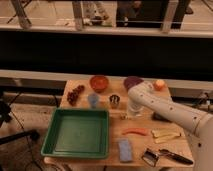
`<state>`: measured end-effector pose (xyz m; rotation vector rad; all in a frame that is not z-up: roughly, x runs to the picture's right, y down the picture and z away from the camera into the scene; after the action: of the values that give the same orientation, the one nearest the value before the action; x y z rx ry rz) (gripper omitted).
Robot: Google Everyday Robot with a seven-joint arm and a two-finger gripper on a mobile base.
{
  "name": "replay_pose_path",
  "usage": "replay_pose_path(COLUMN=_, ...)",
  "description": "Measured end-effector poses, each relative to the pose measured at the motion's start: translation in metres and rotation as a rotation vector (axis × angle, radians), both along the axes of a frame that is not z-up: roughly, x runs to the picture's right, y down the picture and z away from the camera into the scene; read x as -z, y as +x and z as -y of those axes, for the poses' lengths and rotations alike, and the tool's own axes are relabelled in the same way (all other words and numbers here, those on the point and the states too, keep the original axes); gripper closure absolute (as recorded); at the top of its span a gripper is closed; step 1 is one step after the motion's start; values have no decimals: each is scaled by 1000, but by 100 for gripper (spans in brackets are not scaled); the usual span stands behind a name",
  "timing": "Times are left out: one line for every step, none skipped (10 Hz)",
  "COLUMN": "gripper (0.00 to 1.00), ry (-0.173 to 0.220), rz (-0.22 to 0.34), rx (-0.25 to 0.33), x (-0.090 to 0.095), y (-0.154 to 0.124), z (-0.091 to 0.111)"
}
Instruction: Place fork in red bowl
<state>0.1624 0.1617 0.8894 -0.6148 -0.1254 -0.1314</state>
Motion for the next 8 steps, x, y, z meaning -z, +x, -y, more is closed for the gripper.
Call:
replay_pose_path(gripper=70, ry=-4, rz=2, rx=-6, x=-2, y=2, z=0)
replay_pose_path(gripper=82, ry=-7, rz=-1, rx=-6, x=-5, y=9, z=-1)
replay_pose_path(gripper=92, ry=-8, rz=-1, rx=-4, x=-6, y=10, z=-2)
replay_pose_path(gripper=97, ry=-10, rz=-2, rx=-4, x=-6, y=11, z=-2)
replay_pose_path(gripper=100, ry=-9, rz=-3, rx=-4, x=-6, y=12, z=-2)
replay_pose_path(gripper=100, ry=-9, rz=-3, rx=-4, x=-6, y=12, z=-2)
replay_pose_path(gripper=100, ry=-9, rz=-4, rx=-3, x=-6, y=13, z=-2)
replay_pose_path(gripper=100, ry=-4, rz=2, rx=2, x=-3, y=16, z=-3)
